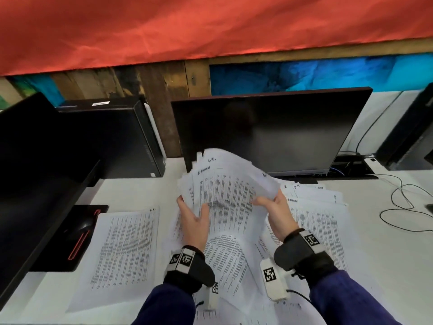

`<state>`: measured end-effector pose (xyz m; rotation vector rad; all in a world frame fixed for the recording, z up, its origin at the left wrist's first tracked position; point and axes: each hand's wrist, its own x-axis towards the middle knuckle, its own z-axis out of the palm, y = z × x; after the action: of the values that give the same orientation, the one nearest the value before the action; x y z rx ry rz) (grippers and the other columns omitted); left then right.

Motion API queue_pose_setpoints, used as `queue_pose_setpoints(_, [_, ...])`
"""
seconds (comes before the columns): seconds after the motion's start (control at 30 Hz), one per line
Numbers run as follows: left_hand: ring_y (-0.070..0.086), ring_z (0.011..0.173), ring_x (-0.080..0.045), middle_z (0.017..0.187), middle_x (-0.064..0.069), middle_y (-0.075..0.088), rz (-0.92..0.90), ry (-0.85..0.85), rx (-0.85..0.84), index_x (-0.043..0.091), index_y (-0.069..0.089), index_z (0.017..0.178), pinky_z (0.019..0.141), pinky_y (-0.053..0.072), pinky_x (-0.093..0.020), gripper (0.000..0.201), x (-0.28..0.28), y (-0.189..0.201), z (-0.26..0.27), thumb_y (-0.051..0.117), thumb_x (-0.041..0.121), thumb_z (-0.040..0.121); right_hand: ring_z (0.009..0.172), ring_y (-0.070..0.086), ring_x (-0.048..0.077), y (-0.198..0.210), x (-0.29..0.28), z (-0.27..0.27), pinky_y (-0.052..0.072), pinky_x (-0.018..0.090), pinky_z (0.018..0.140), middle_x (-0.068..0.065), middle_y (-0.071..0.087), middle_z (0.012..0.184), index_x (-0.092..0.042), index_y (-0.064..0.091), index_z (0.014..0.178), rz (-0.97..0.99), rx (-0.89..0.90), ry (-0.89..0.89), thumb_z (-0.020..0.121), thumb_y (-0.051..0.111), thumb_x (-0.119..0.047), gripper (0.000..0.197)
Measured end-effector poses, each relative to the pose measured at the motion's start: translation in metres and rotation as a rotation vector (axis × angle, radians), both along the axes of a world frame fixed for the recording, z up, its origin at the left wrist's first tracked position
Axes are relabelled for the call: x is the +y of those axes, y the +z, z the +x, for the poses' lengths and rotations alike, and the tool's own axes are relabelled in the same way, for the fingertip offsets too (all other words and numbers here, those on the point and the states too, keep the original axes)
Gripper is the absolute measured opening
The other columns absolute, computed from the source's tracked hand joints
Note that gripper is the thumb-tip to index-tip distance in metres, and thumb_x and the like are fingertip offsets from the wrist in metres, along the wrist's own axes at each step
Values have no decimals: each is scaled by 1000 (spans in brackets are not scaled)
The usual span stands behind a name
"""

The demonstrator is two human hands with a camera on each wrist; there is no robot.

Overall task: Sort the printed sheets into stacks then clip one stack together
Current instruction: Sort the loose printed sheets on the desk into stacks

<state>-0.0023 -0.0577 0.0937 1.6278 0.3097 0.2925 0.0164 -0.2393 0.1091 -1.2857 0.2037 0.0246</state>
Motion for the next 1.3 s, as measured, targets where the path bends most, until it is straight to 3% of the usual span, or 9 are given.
queue_pose_setpoints(0.23, [39,113,-10,118,12,36,-61,-4,86,16,12,149,94,30,-23,66,2,3,2,49,8,95,93,56,16,-1,11,3,45,30,73,0,54,105,-14,37,124,-12,27,-85,76,56,-4,52])
queue_pose_setpoints(0.53, [25,141,-19,148,4,29,-75,-21,138,22,8,151,113,22,-34,68,9,0,15,48,22,97,111,57,23,-2,20,12,47,34,88,7,59,121,-26,53,108,-46,16,-38,89,53,-7,27])
queue_pose_setpoints(0.63, [38,135,-20,143,3,40,60,-30,104,18,23,147,112,31,-34,52,8,0,20,42,23,99,115,56,33,-1,23,8,46,41,96,12,61,116,-15,52,109,-147,14,41,93,54,-12,16])
queue_pose_setpoints(0.7, [52,122,-22,130,-3,54,173,-23,41,17,37,136,102,43,-35,38,12,6,24,41,21,99,119,54,30,4,16,6,45,39,98,6,57,120,-18,46,119,-152,-17,-22,90,60,-10,34])
queue_pose_setpoints(0.83, [52,106,-15,118,-1,54,600,-128,-155,7,46,123,98,43,-39,28,21,29,34,39,19,100,123,38,20,36,-20,11,33,38,105,-1,41,136,-26,38,139,-759,-272,-265,76,77,-19,75])
queue_pose_setpoints(0.93, [47,88,-13,100,5,47,963,-259,-313,13,51,109,89,38,-32,15,5,58,31,39,12,99,120,41,17,67,-23,15,16,52,114,-12,51,125,-34,46,132,-1124,-326,-9,78,74,-25,62])
queue_pose_setpoints(1.1, [51,89,-14,97,5,50,1163,-331,-406,21,52,105,92,36,-34,13,-15,65,29,43,16,97,94,67,21,58,-19,19,53,39,89,3,72,101,-13,68,106,-795,-104,125,80,74,-23,29])
queue_pose_setpoints(1.23, [50,99,-16,98,9,52,1239,-51,-254,29,52,99,104,24,-40,21,14,45,29,54,47,88,90,71,27,32,-37,6,55,47,89,11,74,97,-5,70,103,-406,-27,-1,83,71,-11,22])
queue_pose_setpoints(1.3, [48,111,-17,112,5,51,1029,93,-83,26,49,113,108,27,-44,45,38,31,30,65,52,79,90,70,29,22,-47,0,53,49,91,16,73,100,2,67,108,-244,20,-59,84,67,-4,25])
